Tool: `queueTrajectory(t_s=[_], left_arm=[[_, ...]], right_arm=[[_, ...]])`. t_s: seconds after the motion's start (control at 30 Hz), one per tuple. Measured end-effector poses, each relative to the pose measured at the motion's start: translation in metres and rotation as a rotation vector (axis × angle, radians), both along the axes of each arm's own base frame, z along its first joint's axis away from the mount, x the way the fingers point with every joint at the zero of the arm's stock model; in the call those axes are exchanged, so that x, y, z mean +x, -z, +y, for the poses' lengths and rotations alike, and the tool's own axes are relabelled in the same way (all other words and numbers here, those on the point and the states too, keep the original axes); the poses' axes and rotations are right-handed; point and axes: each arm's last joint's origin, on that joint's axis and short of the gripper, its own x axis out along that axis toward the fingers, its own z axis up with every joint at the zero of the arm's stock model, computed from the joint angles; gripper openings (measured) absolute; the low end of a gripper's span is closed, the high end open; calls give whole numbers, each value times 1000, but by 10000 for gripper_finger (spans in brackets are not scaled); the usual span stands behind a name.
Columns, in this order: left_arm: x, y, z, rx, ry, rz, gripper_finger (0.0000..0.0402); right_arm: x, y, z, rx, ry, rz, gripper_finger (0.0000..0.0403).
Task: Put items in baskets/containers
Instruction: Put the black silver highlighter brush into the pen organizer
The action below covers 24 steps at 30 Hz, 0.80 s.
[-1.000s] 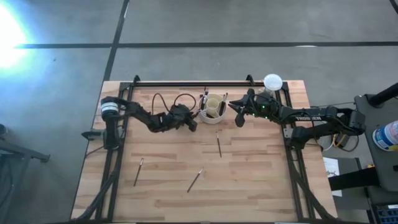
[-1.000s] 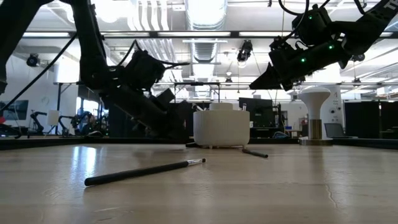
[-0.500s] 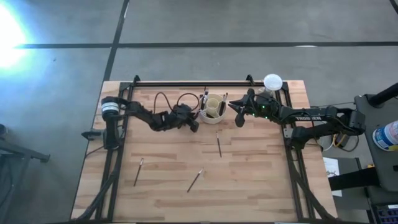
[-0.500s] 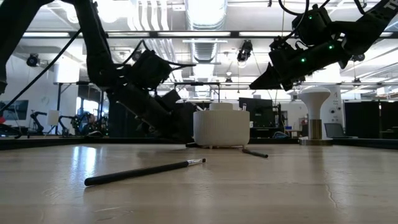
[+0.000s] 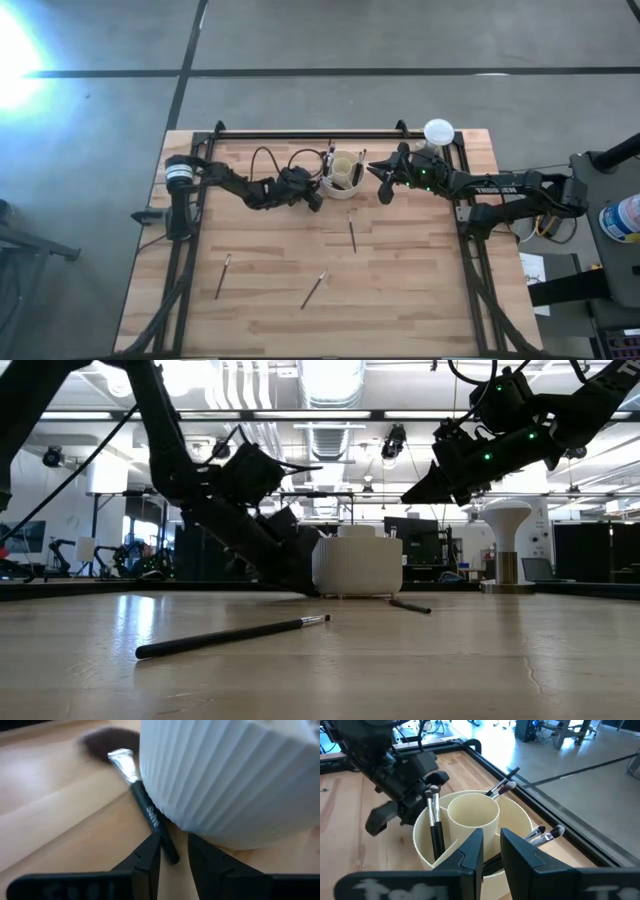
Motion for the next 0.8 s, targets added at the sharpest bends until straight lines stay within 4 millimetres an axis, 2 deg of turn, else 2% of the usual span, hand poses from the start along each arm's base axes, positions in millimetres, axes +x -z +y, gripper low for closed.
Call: queueTrajectory(t_s=[0.2,0.43,0.8], left_arm=[[13,11,4,6,-9,17,92],[11,11,4,6,-20,37,89],[0,2,6,38,-108,143,10]], right_arm=[[0,0,0,0,0,0,59],[0,0,0,-1,-1,0,59],[0,0,0,-1,-3,1,59]])
